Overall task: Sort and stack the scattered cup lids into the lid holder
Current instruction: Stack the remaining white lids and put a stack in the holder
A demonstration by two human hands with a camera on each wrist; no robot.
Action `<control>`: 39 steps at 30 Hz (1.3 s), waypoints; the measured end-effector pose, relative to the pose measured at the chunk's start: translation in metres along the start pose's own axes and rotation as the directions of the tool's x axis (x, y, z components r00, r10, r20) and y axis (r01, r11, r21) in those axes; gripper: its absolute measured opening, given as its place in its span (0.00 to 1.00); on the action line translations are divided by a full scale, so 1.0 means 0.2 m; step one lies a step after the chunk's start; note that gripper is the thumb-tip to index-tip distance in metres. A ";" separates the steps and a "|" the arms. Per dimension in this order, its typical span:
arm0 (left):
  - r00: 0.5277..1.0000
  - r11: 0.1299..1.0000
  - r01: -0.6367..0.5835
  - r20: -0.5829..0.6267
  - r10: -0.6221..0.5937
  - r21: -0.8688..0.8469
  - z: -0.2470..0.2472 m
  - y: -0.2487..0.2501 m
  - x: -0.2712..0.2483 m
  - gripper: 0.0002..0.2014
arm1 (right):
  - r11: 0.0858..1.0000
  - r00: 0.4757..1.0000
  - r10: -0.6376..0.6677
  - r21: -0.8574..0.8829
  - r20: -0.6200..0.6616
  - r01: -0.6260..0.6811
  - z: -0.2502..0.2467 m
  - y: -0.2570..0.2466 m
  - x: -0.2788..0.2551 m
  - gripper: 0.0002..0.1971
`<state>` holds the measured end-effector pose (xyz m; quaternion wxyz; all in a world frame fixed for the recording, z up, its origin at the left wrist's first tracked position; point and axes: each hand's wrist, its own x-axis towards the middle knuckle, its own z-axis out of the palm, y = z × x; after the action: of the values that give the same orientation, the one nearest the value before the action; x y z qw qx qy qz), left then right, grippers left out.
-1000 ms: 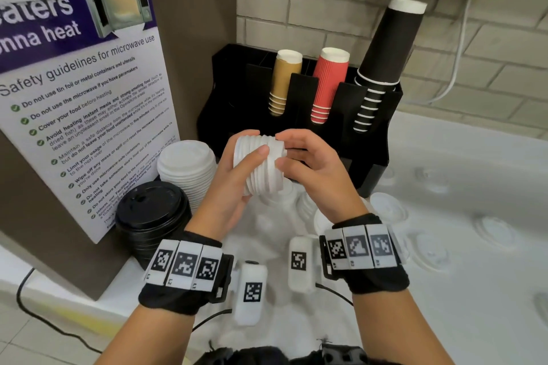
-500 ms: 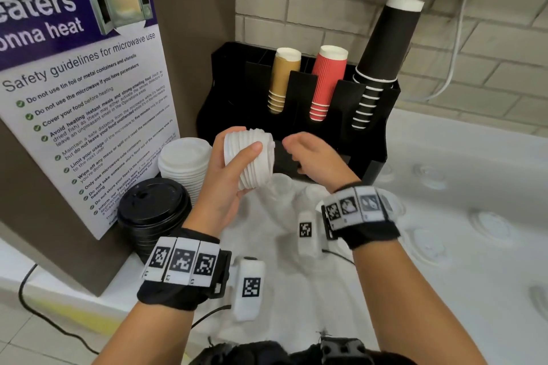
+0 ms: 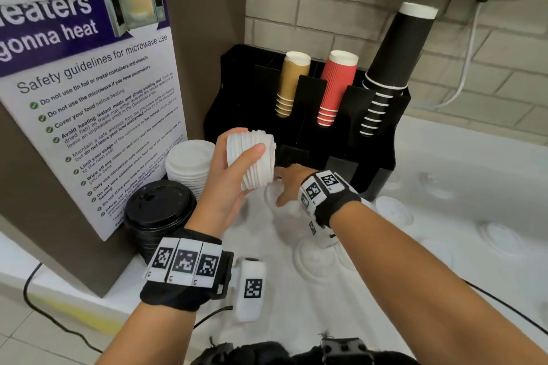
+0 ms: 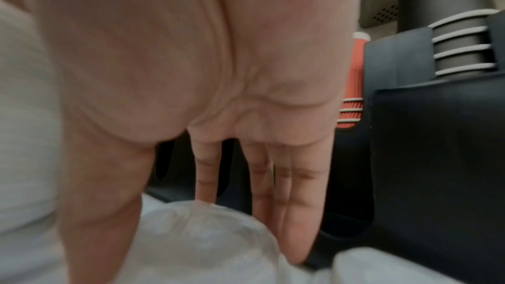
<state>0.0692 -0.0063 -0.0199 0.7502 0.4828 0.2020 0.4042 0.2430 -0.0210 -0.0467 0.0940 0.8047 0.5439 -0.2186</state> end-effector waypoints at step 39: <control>1.000 1.000 0.022 0.001 -0.022 0.018 0.01 -0.04 -0.04 0.25 | 0.362 0.873 -0.033 0.808 -0.486 0.464 -0.05 0.05 -0.50 0.21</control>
<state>0.0693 -0.0163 -0.0259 0.7503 0.4875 0.2106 0.3938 0.2230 -0.1041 0.0059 -0.5035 0.6546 0.4606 -0.3253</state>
